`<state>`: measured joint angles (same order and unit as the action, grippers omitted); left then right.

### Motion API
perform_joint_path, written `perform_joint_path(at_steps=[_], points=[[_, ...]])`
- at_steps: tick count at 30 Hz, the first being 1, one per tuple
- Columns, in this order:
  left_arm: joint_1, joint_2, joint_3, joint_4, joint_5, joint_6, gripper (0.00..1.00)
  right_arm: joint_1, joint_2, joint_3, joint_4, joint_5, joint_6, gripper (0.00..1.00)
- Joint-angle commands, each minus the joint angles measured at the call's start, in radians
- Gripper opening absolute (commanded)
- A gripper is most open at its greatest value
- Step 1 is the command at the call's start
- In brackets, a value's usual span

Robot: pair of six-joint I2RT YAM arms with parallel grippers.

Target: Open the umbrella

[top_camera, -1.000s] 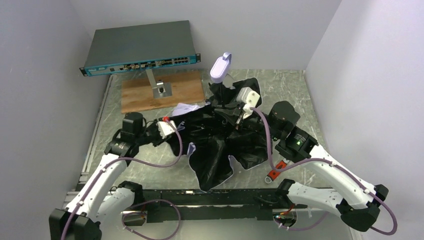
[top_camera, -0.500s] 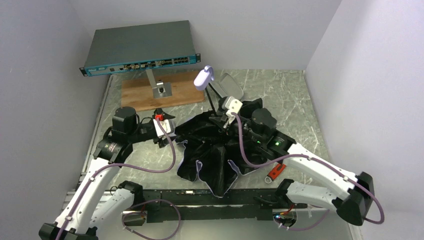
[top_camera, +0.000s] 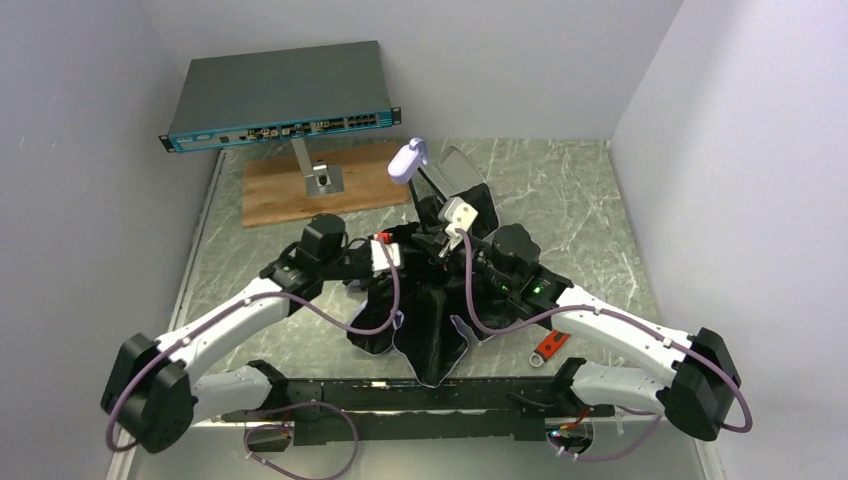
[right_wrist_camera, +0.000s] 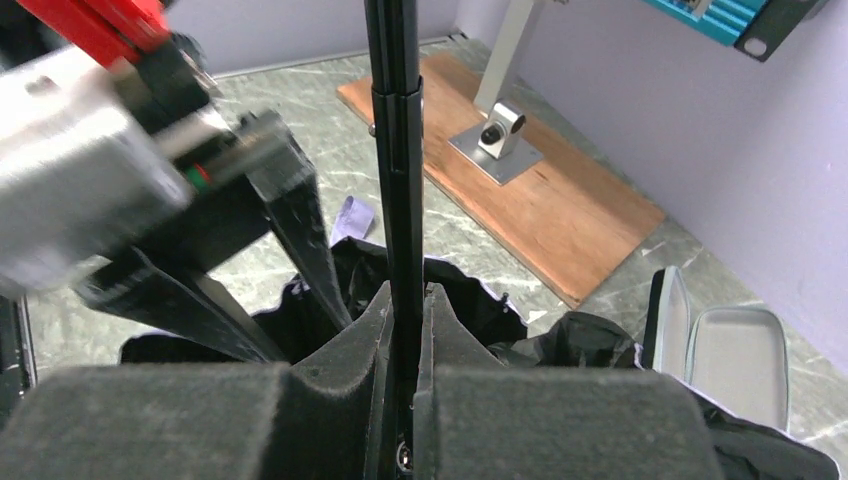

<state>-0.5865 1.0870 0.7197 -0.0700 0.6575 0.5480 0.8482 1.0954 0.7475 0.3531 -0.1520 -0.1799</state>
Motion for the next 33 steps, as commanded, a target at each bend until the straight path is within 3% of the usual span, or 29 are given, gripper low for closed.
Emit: perform_joint_path(at_steps=[1, 4, 8, 11, 15, 18, 24, 27, 30, 31, 33], points=[[-0.043, 0.136, 0.035, 0.101, -0.108, 0.035, 0.39, -0.001, -0.039, -0.003, 0.074, 0.027, -0.005, 0.02], [-0.039, 0.198, 0.003, 0.052, -0.178, 0.096, 0.26, -0.008, -0.044, -0.012, 0.052, 0.046, 0.007, 0.04], [-0.021, 0.161, -0.082, 0.037, -0.189, 0.189, 0.09, -0.036, -0.081, -0.035, 0.013, 0.064, 0.005, 0.07], [-0.009, 0.151, -0.079, 0.007, -0.158, 0.2, 0.06, -0.05, -0.105, -0.04, -0.017, 0.051, 0.003, 0.2], [-0.008, 0.139, -0.073, -0.009, -0.118, 0.235, 0.07, -0.053, -0.087, -0.008, -0.033, 0.031, 0.005, 0.52], [-0.008, 0.125, -0.082, 0.003, -0.11, 0.266, 0.07, -0.059, -0.031, 0.053, -0.046, 0.035, 0.019, 0.58], [-0.009, 0.123, -0.075, -0.009, -0.113, 0.288, 0.07, -0.082, 0.046, 0.173, -0.074, 0.098, 0.055, 0.58], [-0.008, 0.117, -0.074, -0.014, -0.113, 0.284, 0.07, -0.084, 0.04, 0.192, -0.07, 0.121, 0.039, 0.49], [0.005, 0.115, -0.059, -0.052, -0.109, 0.289, 0.1, -0.084, 0.032, 0.225, -0.107, 0.105, 0.001, 0.18], [0.019, 0.114, -0.051, -0.074, -0.097, 0.293, 0.13, -0.085, 0.03, 0.239, -0.123, 0.097, -0.009, 0.03], [0.059, 0.114, -0.032, -0.139, -0.072, 0.31, 0.14, -0.091, 0.023, 0.26, -0.157, 0.053, -0.033, 0.0]])
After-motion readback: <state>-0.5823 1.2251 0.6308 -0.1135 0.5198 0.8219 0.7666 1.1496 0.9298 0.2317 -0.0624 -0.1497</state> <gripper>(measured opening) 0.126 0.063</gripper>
